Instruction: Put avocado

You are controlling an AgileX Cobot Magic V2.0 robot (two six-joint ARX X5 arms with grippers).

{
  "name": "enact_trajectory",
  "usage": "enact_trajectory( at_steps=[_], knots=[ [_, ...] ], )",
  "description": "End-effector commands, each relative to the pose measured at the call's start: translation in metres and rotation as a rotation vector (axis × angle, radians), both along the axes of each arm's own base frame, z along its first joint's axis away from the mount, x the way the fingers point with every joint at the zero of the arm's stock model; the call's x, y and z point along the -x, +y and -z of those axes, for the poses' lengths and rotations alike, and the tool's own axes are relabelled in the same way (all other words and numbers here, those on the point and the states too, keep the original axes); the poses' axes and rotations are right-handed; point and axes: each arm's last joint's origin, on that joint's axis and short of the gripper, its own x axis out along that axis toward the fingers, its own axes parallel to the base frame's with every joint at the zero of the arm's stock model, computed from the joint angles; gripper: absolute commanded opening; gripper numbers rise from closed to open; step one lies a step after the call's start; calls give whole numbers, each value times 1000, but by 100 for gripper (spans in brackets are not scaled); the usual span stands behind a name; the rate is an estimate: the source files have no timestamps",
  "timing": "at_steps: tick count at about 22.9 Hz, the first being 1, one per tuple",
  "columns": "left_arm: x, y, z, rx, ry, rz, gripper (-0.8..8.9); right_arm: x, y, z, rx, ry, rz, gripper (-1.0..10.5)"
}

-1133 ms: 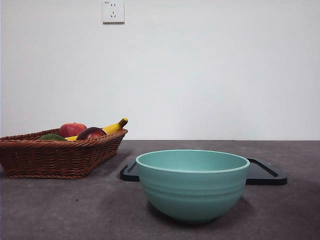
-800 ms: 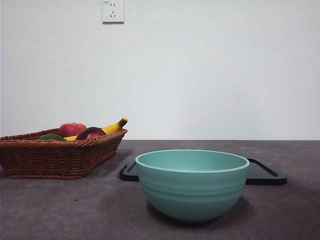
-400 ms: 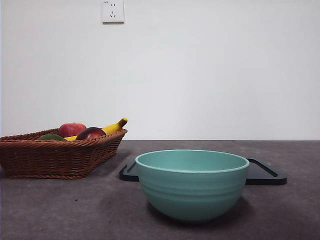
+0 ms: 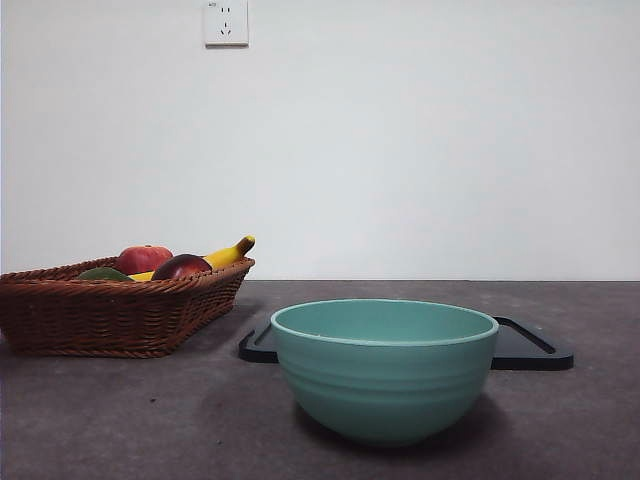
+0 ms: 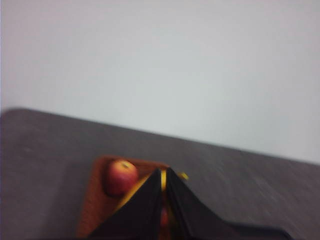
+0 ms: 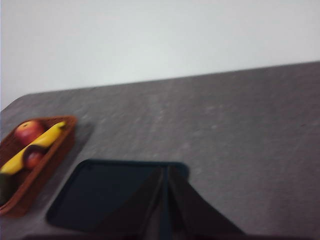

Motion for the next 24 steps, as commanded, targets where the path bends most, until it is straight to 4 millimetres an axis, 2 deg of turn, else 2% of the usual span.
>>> enact_trajectory(
  at_steps=[1,6,11,16,24],
  knots=[
    [-2,-4,-17,11,18,64,15,1,3,-17,-16,-19,-52,10],
    [-12,-11,-35,-19,125,207,14,-2,6,-33,11,34,-104,10],
    [-18,-18,-42,-87,162,374,15,-6,8,-37,79,136,-197,10],
    [-20,-20,-37,-103,253,433,14,-7,11,-39,91,171,-328,10],
    [-20,-20,-29,-116,341,441,15,-2,12,-31,153,213,-405,10]
  ],
)
